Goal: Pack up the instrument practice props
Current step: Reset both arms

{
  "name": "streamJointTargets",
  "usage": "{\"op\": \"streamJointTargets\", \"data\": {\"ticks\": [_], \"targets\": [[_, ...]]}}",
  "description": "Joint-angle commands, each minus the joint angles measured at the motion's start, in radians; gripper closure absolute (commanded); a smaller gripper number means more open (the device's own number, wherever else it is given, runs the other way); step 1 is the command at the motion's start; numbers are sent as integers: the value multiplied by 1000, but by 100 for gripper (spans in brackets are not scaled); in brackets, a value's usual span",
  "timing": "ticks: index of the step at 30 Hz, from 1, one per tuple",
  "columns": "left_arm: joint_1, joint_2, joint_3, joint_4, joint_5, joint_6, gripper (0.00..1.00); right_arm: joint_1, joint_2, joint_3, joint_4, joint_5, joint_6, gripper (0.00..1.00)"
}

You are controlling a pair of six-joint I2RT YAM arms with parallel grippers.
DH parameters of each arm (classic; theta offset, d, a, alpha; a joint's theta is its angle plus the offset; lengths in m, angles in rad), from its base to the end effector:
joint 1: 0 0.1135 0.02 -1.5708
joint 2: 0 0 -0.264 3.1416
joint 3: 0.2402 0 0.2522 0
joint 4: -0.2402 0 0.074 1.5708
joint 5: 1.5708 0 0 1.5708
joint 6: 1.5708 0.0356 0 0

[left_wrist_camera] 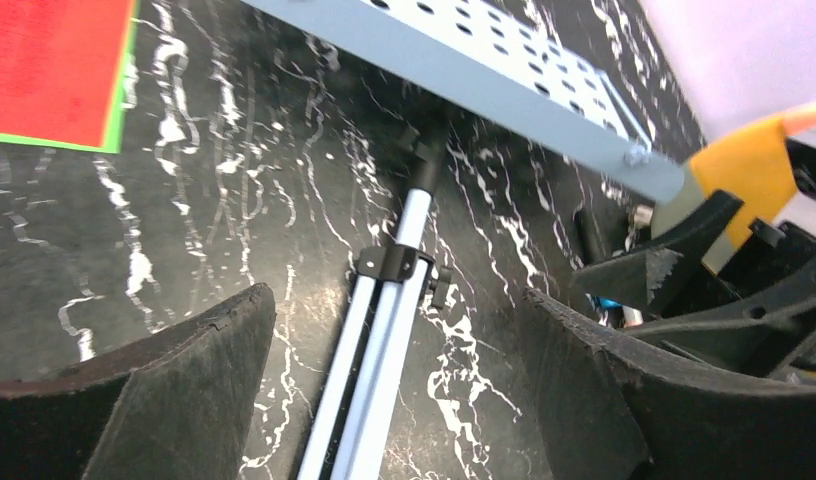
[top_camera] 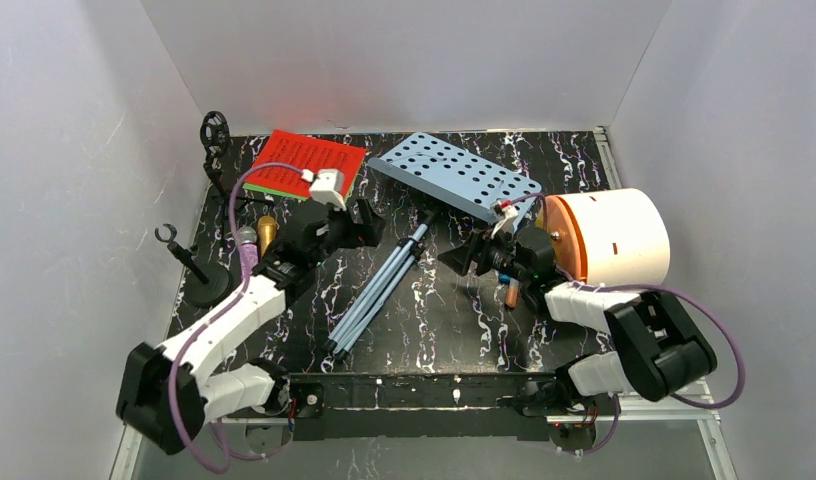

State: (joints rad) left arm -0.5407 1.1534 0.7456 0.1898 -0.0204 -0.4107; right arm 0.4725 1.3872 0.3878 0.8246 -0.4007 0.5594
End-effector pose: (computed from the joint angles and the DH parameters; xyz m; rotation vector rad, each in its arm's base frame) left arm 0.2307 -0.1377 0.2891 0.1044 1.8350 -0.6590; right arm 0.2251 0.1306 0.1809 -0.2329 1.8496 1.0852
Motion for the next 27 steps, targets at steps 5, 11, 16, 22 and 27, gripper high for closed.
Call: {"op": "streamJointTargets", "data": {"ticks": [5, 11, 16, 22, 27], "targets": [[54, -281, 74, -264, -249, -26, 7, -9, -277, 188, -294, 59, -193, 17], [58, -449, 195, -439, -380, 97, 4, -11, -487, 304, -499, 261, -339, 5], [58, -569, 217, -477, -447, 200, 2, -11, -577, 365, -574, 319, -409, 2], [58, -665, 255, -510, -483, 278, 2, -11, -687, 406, -649, 469, -467, 1], [58, -771, 271, -516, -543, 344, 2, -12, -802, 422, -725, 645, -544, 1]]}}
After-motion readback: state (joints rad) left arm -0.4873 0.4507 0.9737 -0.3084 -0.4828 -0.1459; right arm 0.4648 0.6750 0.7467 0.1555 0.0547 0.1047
